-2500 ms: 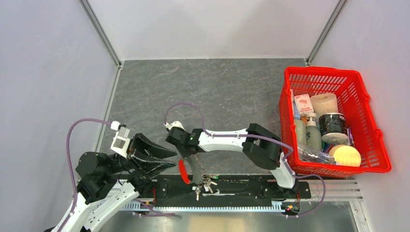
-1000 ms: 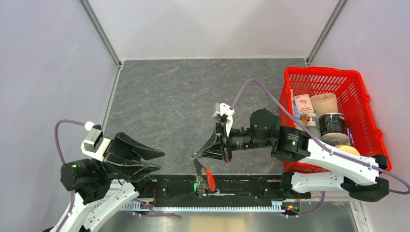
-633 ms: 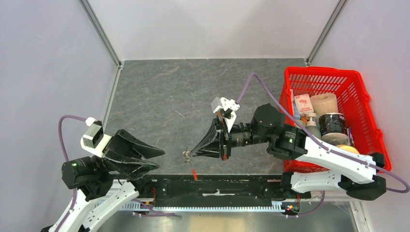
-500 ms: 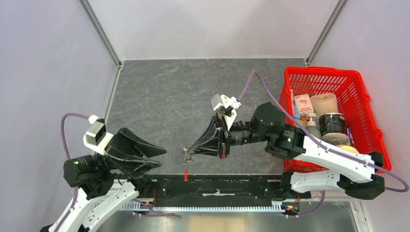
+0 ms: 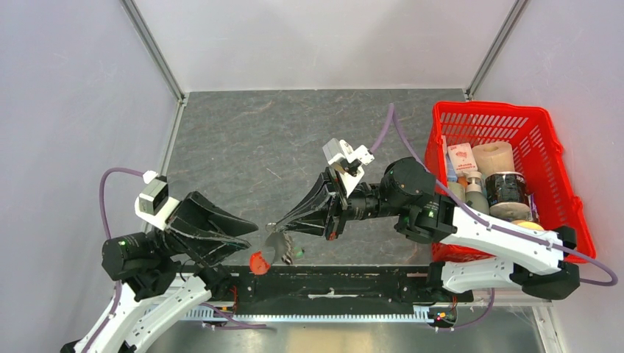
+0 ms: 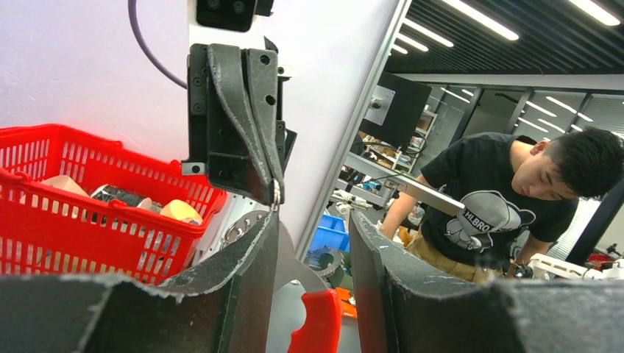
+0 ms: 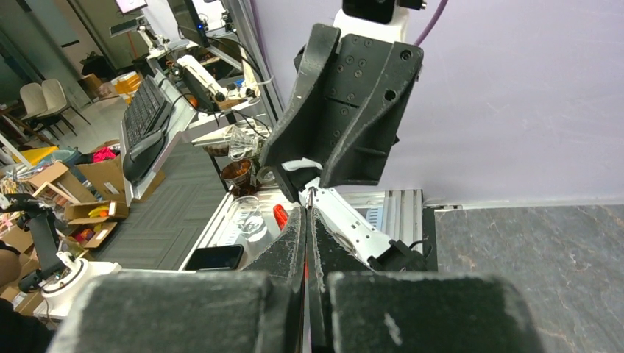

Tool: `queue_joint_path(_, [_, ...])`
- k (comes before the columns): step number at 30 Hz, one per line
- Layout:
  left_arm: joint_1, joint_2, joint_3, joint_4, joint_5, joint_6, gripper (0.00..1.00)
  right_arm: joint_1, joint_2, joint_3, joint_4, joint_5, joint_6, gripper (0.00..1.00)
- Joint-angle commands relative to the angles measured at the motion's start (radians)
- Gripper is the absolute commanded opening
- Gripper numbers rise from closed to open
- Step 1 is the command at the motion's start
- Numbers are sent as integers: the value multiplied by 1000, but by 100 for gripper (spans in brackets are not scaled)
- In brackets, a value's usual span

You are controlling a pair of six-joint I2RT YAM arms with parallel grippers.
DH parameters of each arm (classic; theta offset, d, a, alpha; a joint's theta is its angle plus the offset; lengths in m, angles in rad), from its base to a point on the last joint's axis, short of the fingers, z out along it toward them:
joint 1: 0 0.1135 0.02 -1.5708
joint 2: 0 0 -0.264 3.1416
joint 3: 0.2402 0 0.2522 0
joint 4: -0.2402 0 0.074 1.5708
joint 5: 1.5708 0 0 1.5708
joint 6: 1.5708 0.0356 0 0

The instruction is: Put the keys on the keyring

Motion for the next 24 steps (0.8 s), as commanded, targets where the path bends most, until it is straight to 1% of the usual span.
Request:
queue_joint_path(1, [-3,21,-16,27,-29,-24,47,16,9,62,109,33,-20,0])
queue_joint_path(10, [-3,27,-33,17,-66,-3,46,30,11,61,123,63,-24,0])
queue_joint_path(24, [-3,18,-26,28,-68,-2,46,52,31,60,96,146,-25,0])
